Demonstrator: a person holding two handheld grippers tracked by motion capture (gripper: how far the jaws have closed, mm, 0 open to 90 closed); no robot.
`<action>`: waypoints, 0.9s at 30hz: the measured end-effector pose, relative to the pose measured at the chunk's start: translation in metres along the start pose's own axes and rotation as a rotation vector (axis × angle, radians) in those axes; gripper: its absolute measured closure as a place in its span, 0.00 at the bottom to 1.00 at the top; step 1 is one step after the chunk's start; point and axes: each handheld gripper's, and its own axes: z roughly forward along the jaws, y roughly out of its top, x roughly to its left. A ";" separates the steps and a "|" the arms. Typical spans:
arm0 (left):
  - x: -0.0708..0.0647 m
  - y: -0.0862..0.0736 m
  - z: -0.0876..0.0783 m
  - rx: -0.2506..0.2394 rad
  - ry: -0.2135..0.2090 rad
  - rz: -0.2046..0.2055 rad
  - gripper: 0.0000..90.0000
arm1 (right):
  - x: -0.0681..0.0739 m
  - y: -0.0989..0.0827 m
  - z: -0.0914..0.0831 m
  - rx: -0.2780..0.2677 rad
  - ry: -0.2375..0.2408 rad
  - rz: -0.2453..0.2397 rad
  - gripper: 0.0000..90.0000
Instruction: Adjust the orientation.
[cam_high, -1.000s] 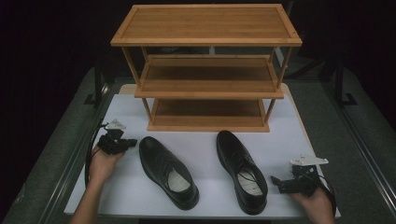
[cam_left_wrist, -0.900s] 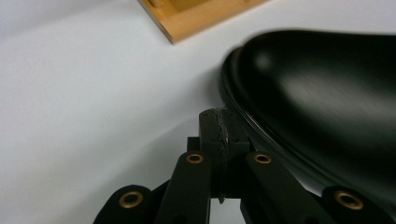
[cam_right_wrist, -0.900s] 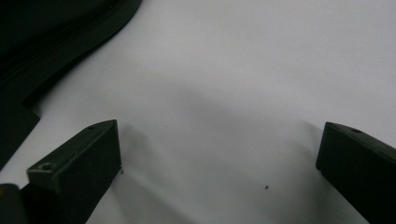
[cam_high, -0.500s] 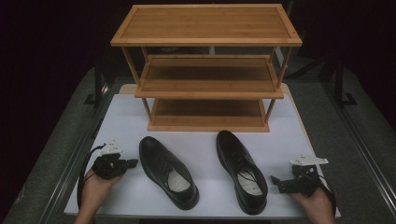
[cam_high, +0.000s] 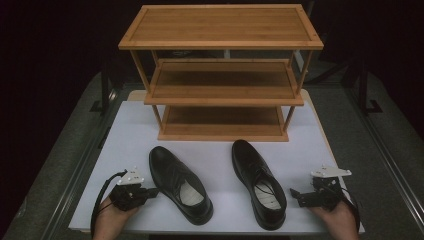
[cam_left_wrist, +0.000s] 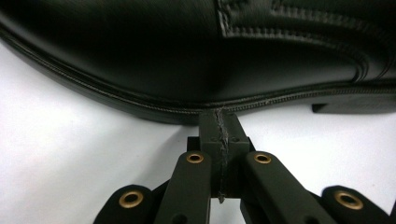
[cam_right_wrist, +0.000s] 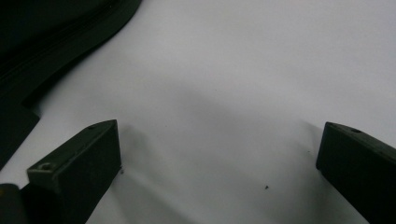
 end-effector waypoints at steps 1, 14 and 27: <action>-0.001 0.000 0.003 0.006 0.001 0.008 1.00 | 0.000 0.000 0.000 0.000 0.000 0.001 0.00; 0.004 0.007 0.009 0.003 -0.009 0.012 1.00 | 0.000 0.000 0.000 0.001 0.000 0.000 0.00; 0.011 0.032 0.030 0.006 -0.014 0.043 1.00 | 0.000 0.000 0.000 0.001 0.000 0.001 0.00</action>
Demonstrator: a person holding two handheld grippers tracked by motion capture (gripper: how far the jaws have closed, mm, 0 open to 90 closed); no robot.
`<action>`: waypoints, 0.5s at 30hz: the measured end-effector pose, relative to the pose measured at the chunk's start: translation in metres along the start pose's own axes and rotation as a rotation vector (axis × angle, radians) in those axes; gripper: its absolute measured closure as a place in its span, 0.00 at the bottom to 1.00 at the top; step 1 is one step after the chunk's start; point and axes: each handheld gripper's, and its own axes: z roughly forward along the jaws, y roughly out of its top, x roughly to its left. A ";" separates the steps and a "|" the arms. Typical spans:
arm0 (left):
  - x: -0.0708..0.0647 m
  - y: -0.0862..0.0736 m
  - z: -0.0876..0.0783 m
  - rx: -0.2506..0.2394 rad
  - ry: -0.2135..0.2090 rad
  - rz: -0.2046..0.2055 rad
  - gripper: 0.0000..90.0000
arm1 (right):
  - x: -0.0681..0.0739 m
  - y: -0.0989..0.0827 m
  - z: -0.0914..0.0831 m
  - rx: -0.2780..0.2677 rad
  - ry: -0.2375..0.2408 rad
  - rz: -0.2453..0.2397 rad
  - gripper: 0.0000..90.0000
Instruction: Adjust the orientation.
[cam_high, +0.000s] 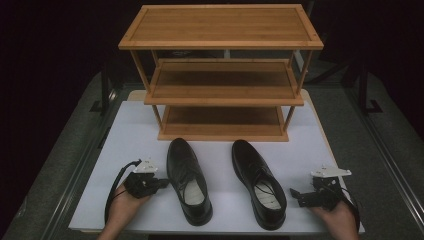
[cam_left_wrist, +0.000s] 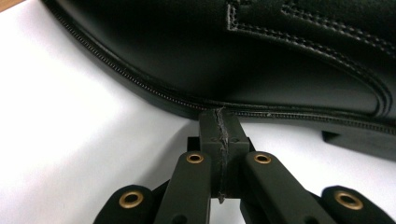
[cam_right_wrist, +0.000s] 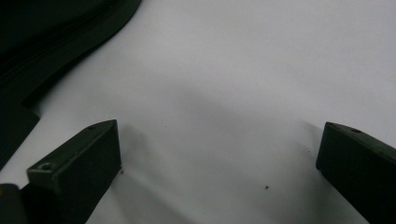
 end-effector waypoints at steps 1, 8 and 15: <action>0.000 0.002 0.001 0.002 0.001 0.003 1.00 | 0.000 0.000 0.000 -0.001 0.000 -0.002 0.00; 0.003 0.015 0.012 0.003 -0.004 0.016 1.00 | 0.000 0.000 0.000 -0.001 0.001 -0.001 0.00; 0.002 0.025 0.022 -0.001 -0.008 0.026 1.00 | 0.000 0.000 0.000 0.001 0.000 0.000 0.00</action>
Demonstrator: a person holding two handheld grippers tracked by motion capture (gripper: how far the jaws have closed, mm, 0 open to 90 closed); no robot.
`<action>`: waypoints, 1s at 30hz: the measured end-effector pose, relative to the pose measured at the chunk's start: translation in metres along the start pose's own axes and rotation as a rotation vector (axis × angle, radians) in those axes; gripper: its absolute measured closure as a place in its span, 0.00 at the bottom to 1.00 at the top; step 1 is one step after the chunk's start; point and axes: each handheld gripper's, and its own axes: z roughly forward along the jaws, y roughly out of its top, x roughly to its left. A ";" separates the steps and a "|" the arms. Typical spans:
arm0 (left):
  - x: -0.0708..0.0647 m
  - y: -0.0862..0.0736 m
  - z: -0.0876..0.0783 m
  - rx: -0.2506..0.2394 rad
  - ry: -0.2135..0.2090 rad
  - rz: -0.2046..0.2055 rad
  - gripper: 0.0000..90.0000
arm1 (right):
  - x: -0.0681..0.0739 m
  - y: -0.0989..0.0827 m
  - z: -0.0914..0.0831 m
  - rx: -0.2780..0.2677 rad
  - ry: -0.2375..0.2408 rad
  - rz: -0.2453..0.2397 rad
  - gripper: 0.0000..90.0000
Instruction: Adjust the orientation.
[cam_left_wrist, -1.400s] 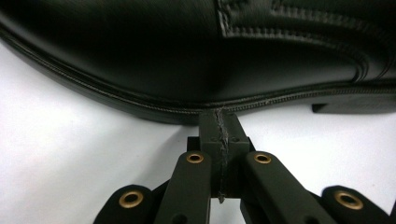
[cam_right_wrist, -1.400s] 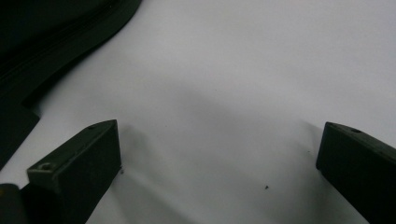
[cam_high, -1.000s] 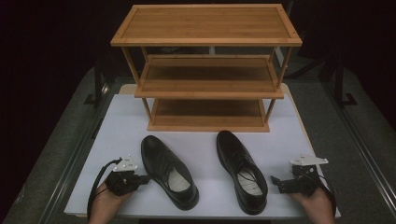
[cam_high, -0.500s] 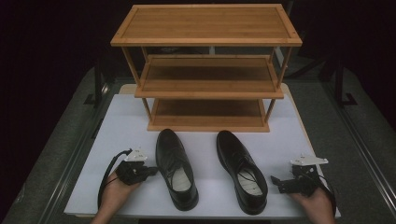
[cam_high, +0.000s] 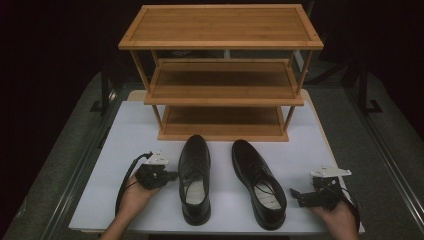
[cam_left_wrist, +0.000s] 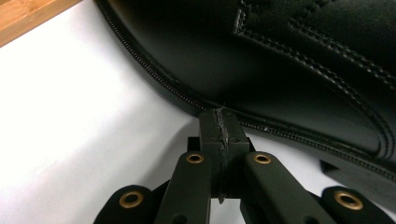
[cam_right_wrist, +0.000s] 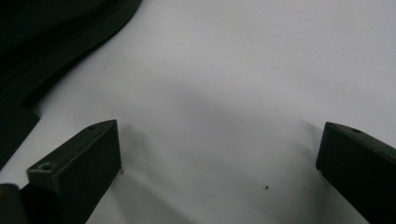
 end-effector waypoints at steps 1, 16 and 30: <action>0.000 0.001 0.001 0.000 -0.003 -0.001 1.00 | 0.000 0.000 0.000 -0.001 0.000 -0.002 0.00; -0.001 0.009 0.008 0.006 0.003 0.020 1.00 | 0.000 0.000 0.000 -0.003 0.000 -0.002 0.00; 0.010 -0.011 -0.022 -0.022 0.046 0.003 0.70 | 0.000 0.000 0.000 -0.002 0.000 0.000 0.00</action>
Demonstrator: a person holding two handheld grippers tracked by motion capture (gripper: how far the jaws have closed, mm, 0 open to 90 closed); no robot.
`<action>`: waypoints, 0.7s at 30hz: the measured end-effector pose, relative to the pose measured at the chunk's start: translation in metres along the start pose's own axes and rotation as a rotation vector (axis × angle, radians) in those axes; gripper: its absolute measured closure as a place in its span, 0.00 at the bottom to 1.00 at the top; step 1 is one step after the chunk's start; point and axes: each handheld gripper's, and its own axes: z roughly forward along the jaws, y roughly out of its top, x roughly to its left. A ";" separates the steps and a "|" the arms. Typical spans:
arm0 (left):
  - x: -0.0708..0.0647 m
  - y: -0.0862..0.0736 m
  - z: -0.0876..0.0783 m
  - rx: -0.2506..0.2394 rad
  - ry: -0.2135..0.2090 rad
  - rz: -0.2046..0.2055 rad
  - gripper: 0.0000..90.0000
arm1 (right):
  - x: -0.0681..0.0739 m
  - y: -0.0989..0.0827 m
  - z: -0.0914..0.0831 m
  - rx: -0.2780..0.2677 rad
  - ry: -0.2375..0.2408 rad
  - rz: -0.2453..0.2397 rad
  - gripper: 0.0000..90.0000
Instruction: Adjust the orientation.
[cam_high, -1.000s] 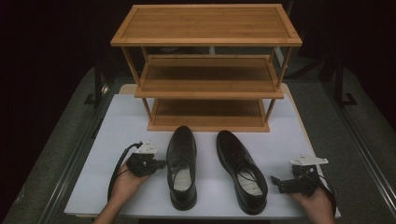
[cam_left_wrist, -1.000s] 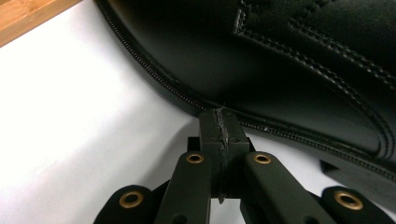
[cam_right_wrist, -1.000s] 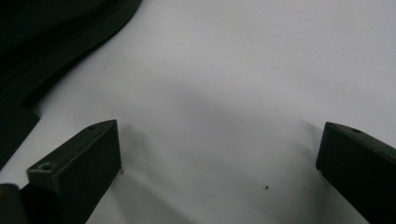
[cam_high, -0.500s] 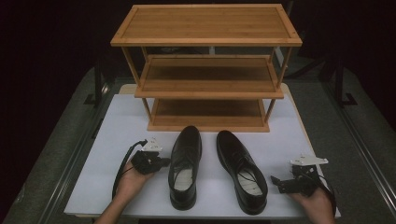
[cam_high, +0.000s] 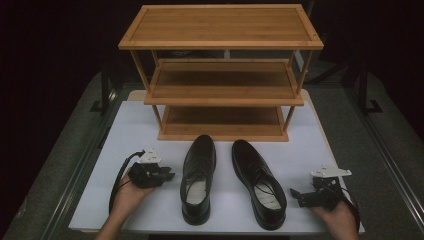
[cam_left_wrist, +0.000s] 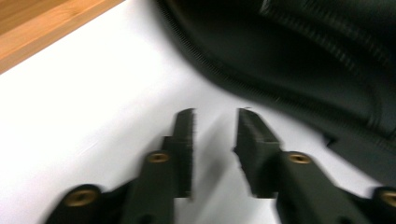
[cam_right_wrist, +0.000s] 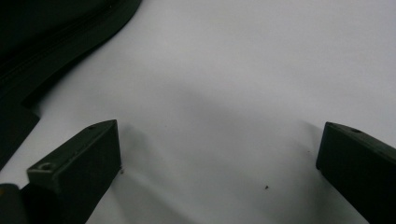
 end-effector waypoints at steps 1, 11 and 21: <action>0.001 -0.002 -0.002 0.003 0.004 -0.002 0.64 | 0.000 0.000 0.000 0.000 0.000 0.000 0.00; 0.006 -0.039 -0.037 0.000 0.095 -0.030 0.16 | 0.000 0.000 0.000 0.000 0.000 0.000 0.00; 0.016 -0.071 -0.041 0.038 0.126 -0.049 0.00 | 0.000 0.000 0.000 0.000 0.000 0.001 0.00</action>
